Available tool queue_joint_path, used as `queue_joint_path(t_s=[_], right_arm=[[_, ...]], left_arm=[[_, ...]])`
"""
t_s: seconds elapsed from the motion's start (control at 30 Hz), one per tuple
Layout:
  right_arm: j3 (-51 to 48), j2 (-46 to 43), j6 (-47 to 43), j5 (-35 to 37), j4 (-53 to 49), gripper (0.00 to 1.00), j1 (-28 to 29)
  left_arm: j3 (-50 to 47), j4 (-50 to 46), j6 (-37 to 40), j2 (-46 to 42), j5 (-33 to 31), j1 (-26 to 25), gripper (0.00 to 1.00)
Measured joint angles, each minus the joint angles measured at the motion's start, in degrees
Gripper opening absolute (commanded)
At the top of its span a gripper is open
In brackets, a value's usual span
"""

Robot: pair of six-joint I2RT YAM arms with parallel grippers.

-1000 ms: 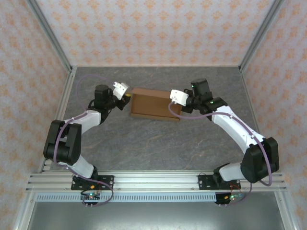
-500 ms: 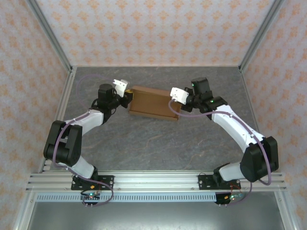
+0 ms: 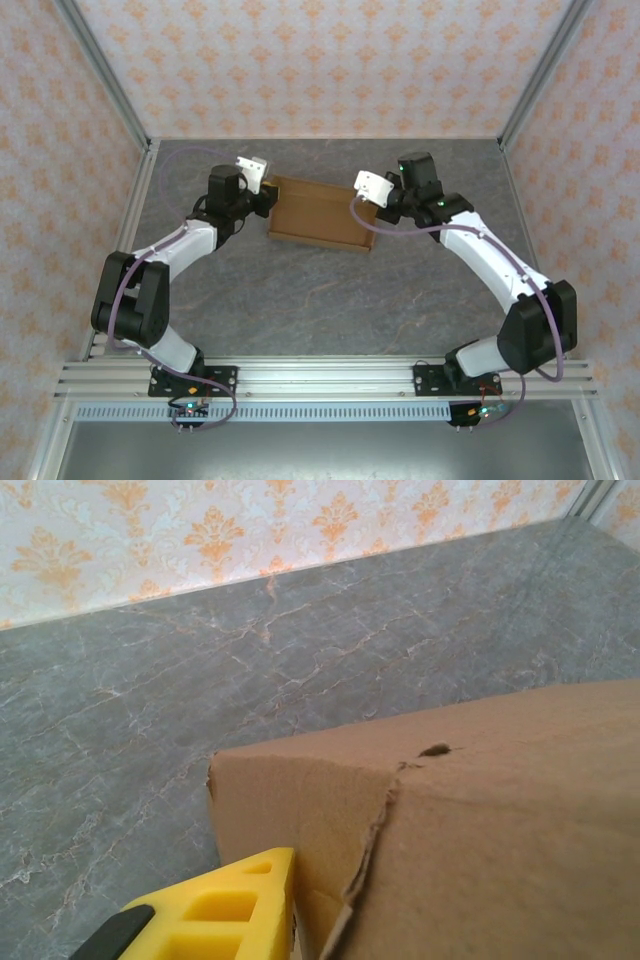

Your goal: Fold the paper box

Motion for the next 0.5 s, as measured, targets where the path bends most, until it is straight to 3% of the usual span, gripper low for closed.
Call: queue_joint_path(t_s=[0.5], right_arm=[[6.29,3.76,3.06,1.33,-2.21,0.02,0.00]], left_arm=[[10.34,-13.66,-1.99,1.07,0.07,0.00,0.32]])
